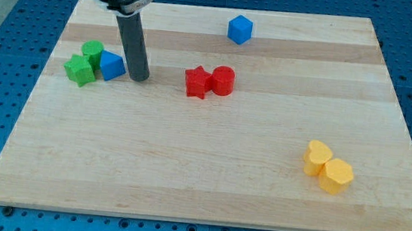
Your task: Push the blue cube to the top of the blue triangle
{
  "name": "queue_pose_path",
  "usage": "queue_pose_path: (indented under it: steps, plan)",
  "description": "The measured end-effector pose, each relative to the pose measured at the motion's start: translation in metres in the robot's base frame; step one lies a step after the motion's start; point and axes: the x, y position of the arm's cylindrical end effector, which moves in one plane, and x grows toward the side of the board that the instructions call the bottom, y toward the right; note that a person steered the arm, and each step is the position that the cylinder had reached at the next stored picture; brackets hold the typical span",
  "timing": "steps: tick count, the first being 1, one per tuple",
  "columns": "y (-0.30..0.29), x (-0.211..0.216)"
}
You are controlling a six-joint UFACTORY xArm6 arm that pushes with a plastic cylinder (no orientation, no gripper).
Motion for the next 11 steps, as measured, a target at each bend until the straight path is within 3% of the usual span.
queue_pose_path:
  steps: [3, 7, 9, 11]
  plan:
    - [0.047, -0.043]
    - [0.201, -0.08]
    - [0.219, -0.126]
    - [0.211, -0.138]
